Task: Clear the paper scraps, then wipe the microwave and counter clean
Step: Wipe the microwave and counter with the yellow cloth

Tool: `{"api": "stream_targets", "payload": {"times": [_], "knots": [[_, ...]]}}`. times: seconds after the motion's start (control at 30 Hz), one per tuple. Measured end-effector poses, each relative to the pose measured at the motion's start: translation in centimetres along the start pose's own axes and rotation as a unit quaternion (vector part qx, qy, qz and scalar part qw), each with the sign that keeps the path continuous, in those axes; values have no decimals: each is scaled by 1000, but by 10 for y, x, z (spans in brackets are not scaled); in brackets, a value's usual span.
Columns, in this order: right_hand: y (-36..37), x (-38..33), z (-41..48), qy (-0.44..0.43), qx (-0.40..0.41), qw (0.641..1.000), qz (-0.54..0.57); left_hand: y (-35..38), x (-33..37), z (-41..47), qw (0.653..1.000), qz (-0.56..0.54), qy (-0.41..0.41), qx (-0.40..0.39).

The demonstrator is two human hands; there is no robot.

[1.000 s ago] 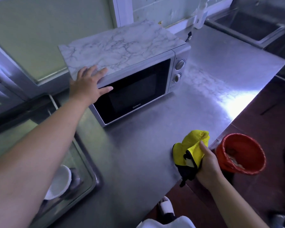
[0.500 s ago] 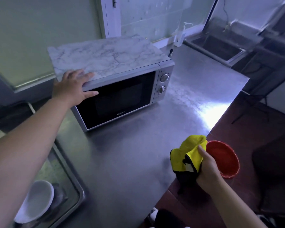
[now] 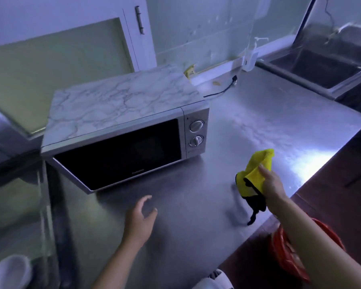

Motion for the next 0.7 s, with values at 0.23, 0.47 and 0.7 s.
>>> {"api": "stream_targets", "payload": {"times": [0.23, 0.47, 0.7], "knots": [[-46, -63, 62, -145, -109, 867, -463, 80, 2, -8, 969, -198, -145, -22], [-37, 82, 67, -9, -267, 645, -716, 111, 18, -16, 945, -276, -176, -23], [-37, 79, 82, 76, -314, 636, -701, 70, 27, -10, 919, -346, -181, 61]]}}
Point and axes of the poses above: each hand's wrist, its own z-axis towards the middle knuckle, its own y-axis out of the palm, x = y × z, the point moved 9 cm from there along z, towards the middle knuckle, and after that the axes turned 12 degrees about -x, right-handed, at the moved point
